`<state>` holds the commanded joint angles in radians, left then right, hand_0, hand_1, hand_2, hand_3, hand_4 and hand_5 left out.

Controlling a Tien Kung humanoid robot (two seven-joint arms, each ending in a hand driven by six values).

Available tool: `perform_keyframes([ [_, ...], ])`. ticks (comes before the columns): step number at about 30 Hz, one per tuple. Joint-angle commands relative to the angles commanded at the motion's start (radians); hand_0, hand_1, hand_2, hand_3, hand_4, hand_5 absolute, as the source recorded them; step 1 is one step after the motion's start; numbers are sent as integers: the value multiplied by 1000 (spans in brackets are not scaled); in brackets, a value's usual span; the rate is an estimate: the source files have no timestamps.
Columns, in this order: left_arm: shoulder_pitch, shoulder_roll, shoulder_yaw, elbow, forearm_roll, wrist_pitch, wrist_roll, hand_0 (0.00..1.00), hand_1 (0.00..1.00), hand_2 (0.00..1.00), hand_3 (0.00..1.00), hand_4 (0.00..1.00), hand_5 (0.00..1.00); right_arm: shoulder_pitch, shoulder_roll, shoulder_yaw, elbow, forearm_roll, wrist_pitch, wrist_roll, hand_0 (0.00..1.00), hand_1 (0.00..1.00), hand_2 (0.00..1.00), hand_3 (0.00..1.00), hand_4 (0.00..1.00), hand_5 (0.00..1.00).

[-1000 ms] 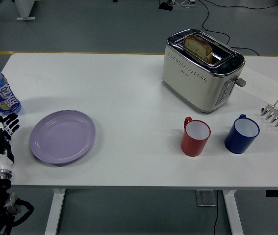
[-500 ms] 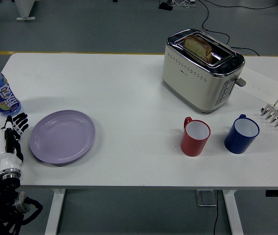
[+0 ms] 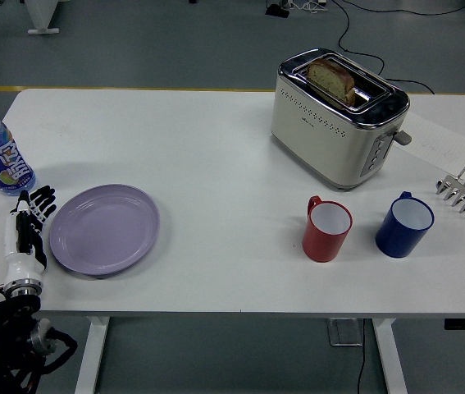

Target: Push plate across desktop

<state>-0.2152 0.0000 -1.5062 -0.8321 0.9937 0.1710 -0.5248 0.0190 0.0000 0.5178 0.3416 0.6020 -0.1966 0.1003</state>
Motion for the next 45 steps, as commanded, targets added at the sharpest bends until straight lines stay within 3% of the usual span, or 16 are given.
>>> perform_keyframes([
  [22, 1, 0, 86, -11, -13, -6, 9, 739, 755, 703, 615, 453, 998, 1, 0, 10, 0, -23, -3, -5, 617, 526, 664, 663, 433, 754],
  [45, -2, 0, 205, -64, -37, 2, 11, 739, 753, 703, 616, 453, 998, 4, 0, 57, -2, -102, -19, -29, 618, 526, 660, 663, 427, 766],
])
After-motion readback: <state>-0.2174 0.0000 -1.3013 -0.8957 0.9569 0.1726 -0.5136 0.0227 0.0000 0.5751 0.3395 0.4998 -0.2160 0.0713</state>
